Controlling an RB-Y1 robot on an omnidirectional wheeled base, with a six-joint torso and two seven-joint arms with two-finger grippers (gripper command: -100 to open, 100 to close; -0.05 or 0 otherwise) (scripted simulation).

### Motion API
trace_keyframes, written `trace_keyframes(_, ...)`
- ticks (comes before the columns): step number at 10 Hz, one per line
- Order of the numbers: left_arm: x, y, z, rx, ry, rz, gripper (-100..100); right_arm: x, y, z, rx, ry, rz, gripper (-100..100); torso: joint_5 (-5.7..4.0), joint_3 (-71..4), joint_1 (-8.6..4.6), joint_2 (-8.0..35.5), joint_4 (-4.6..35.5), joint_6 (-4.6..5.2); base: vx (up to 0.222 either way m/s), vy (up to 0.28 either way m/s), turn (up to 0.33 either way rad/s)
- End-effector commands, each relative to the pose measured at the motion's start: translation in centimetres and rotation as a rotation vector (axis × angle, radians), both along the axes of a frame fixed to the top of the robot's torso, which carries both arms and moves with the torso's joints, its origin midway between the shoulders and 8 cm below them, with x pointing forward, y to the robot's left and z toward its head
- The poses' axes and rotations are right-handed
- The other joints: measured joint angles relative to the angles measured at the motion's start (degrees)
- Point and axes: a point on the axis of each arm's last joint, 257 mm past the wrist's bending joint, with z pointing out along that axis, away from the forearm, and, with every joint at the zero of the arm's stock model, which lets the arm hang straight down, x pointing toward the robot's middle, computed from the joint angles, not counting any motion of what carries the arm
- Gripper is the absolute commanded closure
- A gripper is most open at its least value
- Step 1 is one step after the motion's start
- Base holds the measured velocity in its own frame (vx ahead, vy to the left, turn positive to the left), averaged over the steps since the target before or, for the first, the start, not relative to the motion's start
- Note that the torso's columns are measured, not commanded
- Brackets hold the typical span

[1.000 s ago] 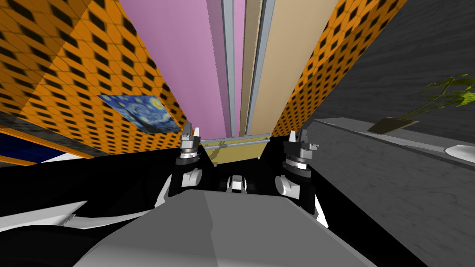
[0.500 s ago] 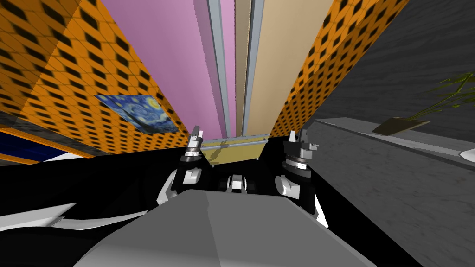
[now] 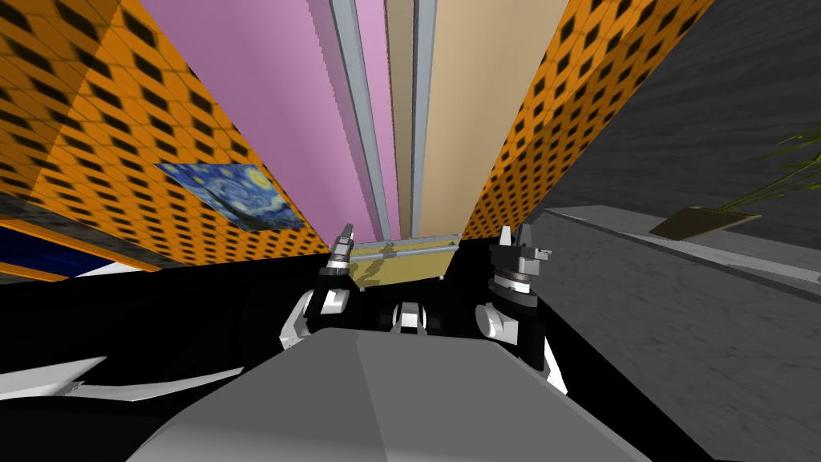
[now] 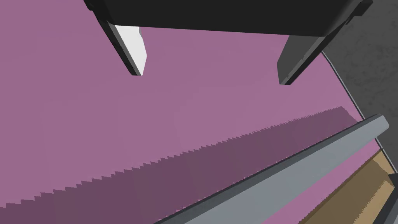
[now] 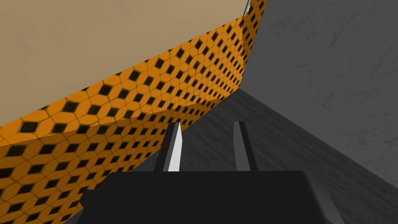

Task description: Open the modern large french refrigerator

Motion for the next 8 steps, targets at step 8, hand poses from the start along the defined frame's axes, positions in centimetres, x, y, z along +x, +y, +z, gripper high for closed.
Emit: trace_keyframes(8,3.8,4.2,-9.2,0.062,0.268,0.130,-100,0.0,0.0,0.0,0.000,0.000,0.000,0,0.01,0.0,0.06,0.0,0.0,-0.01,0.054,-0.120,0.022)
